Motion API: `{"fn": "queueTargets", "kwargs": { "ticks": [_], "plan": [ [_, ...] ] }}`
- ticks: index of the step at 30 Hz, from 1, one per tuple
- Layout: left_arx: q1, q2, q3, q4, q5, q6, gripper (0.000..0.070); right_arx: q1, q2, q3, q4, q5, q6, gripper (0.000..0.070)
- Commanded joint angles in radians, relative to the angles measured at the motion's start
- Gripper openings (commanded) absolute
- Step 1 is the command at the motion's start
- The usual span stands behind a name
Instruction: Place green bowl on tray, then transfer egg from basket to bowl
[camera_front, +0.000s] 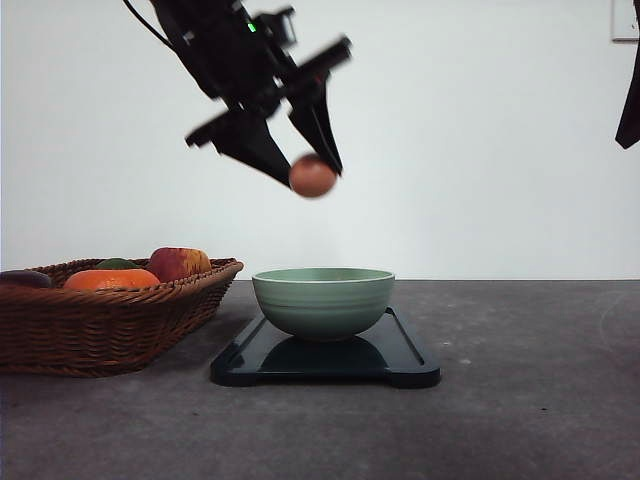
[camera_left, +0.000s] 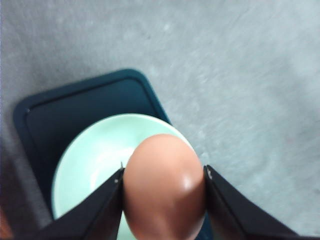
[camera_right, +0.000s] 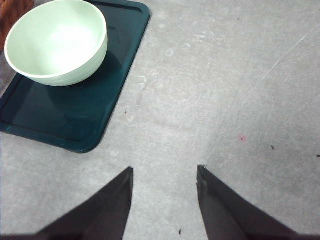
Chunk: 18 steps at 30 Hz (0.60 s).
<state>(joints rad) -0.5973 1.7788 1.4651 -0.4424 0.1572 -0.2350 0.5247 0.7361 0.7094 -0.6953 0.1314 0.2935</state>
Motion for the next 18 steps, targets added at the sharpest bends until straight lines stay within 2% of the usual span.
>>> {"fn": "queueTargets", "kwargs": {
  "ticks": [1,11,18],
  "plan": [
    [-0.016,0.039,0.021,0.025,-0.016,0.014,0.0154,0.008,0.007,-0.002,0.001,0.001,0.012,0.0251],
    [-0.026,0.151,0.021,0.046,-0.078,0.014,0.0154,0.008,0.007,-0.002,-0.016,0.001,0.012,0.0251],
    [-0.026,0.201,0.021,0.063,-0.083,0.035,0.0154,0.008,0.007,-0.002,-0.016,0.001,0.012,0.0251]
  ]
}}
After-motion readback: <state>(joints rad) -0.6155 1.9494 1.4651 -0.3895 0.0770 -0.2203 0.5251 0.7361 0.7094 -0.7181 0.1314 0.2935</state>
